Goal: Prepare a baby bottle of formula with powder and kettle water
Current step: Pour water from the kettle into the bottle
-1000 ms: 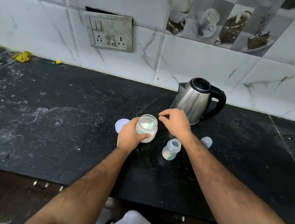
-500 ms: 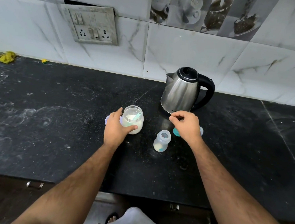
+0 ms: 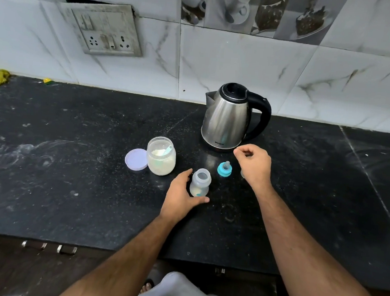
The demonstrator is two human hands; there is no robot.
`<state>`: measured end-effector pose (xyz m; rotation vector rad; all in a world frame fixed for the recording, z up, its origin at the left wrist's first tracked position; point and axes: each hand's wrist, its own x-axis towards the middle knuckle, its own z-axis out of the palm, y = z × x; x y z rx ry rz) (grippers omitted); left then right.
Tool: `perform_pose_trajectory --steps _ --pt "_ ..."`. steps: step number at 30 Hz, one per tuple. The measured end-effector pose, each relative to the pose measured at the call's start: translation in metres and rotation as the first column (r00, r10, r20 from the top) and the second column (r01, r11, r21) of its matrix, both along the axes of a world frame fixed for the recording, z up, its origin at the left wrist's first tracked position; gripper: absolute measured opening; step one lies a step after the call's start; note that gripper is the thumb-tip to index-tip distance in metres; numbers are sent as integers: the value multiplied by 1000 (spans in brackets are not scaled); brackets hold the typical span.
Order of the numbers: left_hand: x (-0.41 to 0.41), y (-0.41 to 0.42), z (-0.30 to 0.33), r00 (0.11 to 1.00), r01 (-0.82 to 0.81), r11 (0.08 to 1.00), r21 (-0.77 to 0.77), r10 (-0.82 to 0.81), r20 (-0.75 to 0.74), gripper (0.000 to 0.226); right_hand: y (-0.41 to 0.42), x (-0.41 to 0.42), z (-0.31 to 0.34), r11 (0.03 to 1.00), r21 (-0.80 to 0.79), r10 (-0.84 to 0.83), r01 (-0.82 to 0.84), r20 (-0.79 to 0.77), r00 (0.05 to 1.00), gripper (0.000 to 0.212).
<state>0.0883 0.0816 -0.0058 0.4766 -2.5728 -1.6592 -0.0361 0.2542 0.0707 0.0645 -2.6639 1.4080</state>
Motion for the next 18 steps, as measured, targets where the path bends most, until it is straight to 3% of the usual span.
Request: perform_pose_trajectory --steps 5,13,18 --pt "-18 17 6 997 -57 998 37 59 -45 58 19 -26 0 995 -38 -86 88 58 995 30" --pt "-43 25 1 986 -149 986 81 154 -65 55 39 -99 7 996 -42 -74 80 129 989 81" --pt "-49 25 -4 983 -169 982 84 174 -55 53 37 -135 12 988 -151 -3 36 211 977 92"
